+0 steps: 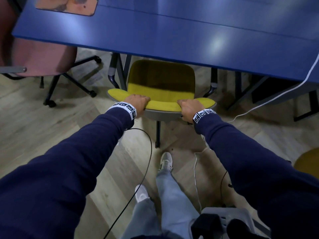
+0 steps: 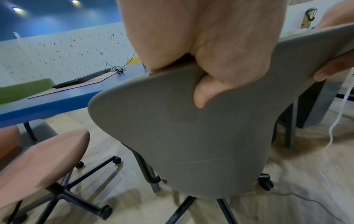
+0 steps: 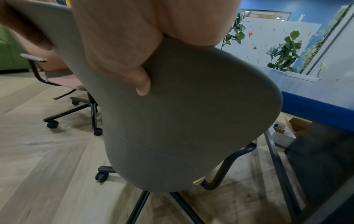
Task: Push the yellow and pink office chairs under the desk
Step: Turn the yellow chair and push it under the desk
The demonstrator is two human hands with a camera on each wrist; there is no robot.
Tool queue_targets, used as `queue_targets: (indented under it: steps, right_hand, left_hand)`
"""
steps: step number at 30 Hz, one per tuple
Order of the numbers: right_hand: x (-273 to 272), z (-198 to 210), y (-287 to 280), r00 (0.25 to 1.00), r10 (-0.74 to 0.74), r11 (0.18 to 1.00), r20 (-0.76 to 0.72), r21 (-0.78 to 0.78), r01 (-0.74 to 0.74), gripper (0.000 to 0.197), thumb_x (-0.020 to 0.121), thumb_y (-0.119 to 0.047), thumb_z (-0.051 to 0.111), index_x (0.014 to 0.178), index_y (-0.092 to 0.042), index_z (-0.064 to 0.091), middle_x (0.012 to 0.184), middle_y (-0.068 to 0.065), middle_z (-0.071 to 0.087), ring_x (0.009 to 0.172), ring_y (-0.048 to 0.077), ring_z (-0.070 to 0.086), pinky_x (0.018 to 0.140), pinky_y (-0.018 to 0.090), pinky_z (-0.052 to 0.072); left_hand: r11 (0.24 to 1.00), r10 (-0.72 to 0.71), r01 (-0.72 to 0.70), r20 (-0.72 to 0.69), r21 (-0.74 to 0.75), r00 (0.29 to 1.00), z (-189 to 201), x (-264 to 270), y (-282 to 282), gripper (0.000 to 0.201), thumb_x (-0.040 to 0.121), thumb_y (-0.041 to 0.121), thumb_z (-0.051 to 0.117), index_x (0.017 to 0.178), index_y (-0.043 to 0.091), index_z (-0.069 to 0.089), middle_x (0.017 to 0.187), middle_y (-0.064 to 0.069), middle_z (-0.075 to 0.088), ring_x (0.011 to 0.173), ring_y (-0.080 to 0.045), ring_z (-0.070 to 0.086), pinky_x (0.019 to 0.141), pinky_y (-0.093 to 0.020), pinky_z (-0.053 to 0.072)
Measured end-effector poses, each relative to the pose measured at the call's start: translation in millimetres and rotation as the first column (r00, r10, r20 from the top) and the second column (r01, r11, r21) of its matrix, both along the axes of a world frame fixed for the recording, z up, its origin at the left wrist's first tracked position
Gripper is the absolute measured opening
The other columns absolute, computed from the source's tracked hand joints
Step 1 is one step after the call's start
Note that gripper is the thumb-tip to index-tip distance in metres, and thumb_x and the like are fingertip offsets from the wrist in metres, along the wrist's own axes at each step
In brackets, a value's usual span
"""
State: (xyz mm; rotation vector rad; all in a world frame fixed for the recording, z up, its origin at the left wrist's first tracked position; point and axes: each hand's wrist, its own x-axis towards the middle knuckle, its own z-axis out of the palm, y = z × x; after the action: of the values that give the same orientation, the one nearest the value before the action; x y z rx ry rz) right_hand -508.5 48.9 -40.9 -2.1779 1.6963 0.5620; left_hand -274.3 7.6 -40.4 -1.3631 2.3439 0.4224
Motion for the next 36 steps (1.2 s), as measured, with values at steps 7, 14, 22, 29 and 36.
queue_targets:
  steps: [7,14,22,29,36]
  right_hand:
    - [5,-10,-47,0.997,-0.062,0.997,0.043,-0.035,0.064,0.038,0.085,-0.017,0.069,0.121,-0.011,0.057,0.110,0.011,0.069,0.092,0.031,0.066,0.075,0.039,0.052]
    - [2,-14,-102,0.989,-0.098,0.991,0.108,-0.079,0.106,0.036,0.087,-0.018,0.068,0.121,-0.013,0.058,0.112,0.009,0.068,0.093,0.029,0.065,0.073,0.036,0.048]
    - [-12,-11,-155,1.000,0.006,0.971,0.020,-0.238,-0.001,0.051,0.074,-0.023,0.074,0.120,-0.009,0.058,0.117,0.012,0.056,0.104,0.029,0.052,0.087,0.041,0.045]
    - [-29,-18,-173,0.998,0.040,0.974,-0.040,-0.220,-0.047,0.055,0.070,-0.023,0.073,0.120,-0.010,0.055,0.115,0.012,0.056,0.103,0.031,0.052,0.085,0.043,0.043]
    - [-28,-21,-172,0.998,0.037,0.975,-0.050,-0.217,-0.047,0.054,0.073,-0.023,0.070,0.123,-0.012,0.054,0.117,0.009,0.056,0.105,0.029,0.052,0.087,0.042,0.044]
  left_hand:
    - [0.999,-0.026,0.026,0.003,-0.039,1.000,0,8,-58,0.064,0.081,0.006,0.068,0.140,0.019,0.047,0.139,-0.010,0.055,0.125,-0.031,0.051,0.106,-0.044,0.044]
    - [0.992,-0.053,0.046,-0.051,-0.119,0.997,-3,6,-116,0.060,0.083,0.011,0.068,0.140,0.016,0.050,0.131,-0.008,0.054,0.118,-0.026,0.048,0.104,-0.041,0.044]
    - [0.986,-0.061,0.054,-0.043,-0.155,0.997,-1,-10,-169,0.055,0.078,0.003,0.066,0.130,0.009,0.053,0.126,-0.013,0.052,0.116,-0.030,0.046,0.098,-0.040,0.043]
    - [0.989,-0.082,0.078,-0.029,-0.129,0.996,-11,-23,-186,0.055,0.074,0.008,0.065,0.127,0.009,0.049,0.125,-0.013,0.049,0.116,-0.032,0.045,0.096,-0.041,0.042]
    - [0.994,-0.041,0.043,0.028,-0.105,0.999,-10,-24,-182,0.063,0.076,0.012,0.066,0.135,0.017,0.045,0.134,-0.008,0.050,0.123,-0.028,0.046,0.102,-0.039,0.041]
